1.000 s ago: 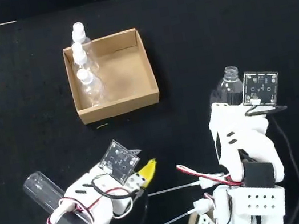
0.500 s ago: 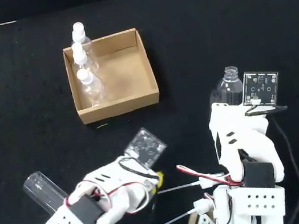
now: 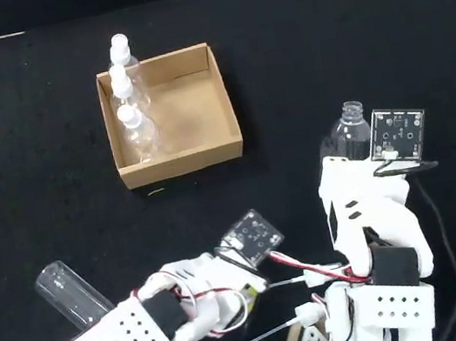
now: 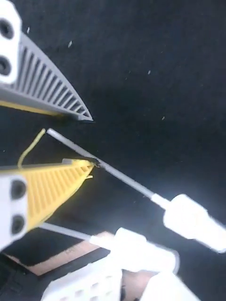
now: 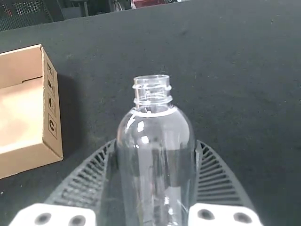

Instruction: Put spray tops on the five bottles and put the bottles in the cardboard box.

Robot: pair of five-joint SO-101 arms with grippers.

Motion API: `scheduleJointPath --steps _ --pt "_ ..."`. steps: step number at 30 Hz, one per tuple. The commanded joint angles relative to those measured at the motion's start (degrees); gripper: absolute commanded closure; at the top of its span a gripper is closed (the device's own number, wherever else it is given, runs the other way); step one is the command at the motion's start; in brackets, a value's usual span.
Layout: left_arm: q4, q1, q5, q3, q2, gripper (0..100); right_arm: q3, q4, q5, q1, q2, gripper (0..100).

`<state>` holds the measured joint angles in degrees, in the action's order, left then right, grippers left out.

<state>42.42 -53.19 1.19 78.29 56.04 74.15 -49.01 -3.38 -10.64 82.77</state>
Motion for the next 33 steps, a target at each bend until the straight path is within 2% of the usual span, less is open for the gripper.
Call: scheduleJointPath --steps 1,17,21,27,33 --pt "-0.79 -3.12 2.64 -5.14 -3.52 88 -2.77 2.02 -0.53 -1.32 1.63 86.7" --pt "-0.26 -2.95 2.90 -13.23 -21.45 89 -2.77 2.02 -0.53 -1.32 1.63 86.7" --pt "2.99 -2.95 2.81 -16.04 -22.59 97 -2.77 2.02 -0.44 -1.32 1.63 86.7" --pt "5.10 -2.86 2.81 -16.92 -22.59 97 -2.77 2.02 -0.35 -1.32 1.63 86.7" --pt "10.02 4.09 2.81 -19.47 -22.59 97 -2.77 2.02 -0.35 -1.32 1.63 86.7"
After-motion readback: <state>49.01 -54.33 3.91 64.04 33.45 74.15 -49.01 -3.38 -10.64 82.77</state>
